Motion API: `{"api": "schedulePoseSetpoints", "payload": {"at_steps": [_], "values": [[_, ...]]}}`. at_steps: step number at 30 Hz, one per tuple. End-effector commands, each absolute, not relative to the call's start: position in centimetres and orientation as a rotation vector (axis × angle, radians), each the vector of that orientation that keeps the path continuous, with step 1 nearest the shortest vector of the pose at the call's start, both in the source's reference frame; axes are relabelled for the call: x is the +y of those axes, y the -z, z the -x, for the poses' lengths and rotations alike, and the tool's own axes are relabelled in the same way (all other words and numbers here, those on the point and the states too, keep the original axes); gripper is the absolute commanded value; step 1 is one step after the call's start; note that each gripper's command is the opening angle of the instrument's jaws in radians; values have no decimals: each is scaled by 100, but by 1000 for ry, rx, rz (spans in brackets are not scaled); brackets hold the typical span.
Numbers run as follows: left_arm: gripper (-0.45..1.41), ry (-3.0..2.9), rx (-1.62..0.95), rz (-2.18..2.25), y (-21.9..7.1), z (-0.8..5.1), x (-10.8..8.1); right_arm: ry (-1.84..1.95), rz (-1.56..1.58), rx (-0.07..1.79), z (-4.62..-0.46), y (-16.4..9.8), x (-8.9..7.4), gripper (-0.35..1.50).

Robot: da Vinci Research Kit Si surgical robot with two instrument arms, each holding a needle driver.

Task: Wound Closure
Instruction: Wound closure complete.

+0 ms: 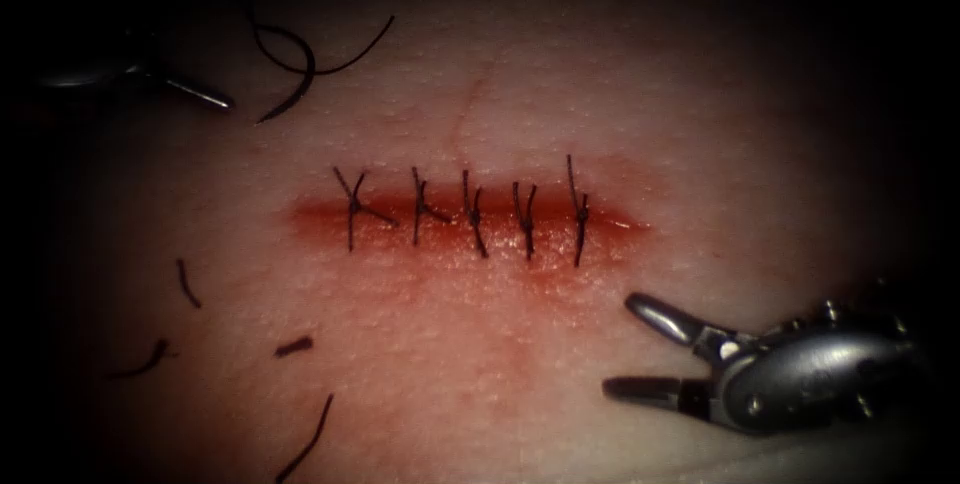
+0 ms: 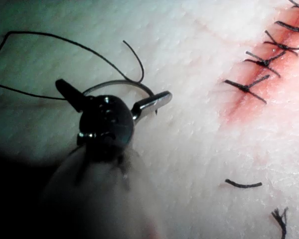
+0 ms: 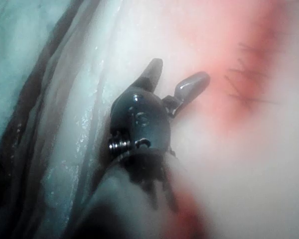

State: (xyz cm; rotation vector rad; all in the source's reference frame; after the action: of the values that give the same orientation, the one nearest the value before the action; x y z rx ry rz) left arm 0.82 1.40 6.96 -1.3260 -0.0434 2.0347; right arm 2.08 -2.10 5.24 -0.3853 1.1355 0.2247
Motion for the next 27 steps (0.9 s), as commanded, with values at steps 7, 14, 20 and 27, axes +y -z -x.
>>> {"api": "schedulePoseSetpoints", "payload": {"at_steps": [7,14,20,27], "values": [[124,-2027,-18,1351,-671,-105,96,-229,373,1134,-214,-524,-205,126],[99,-2116,-104,1533,-618,-79,47,-294,276,1118,-218,-500,-170,133],[93,-2174,-267,1722,-601,-31,35,-329,172,1117,-219,-480,-142,131],[71,-2198,-389,1815,-608,0,37,-328,122,1128,-216,-467,-126,130]]}}
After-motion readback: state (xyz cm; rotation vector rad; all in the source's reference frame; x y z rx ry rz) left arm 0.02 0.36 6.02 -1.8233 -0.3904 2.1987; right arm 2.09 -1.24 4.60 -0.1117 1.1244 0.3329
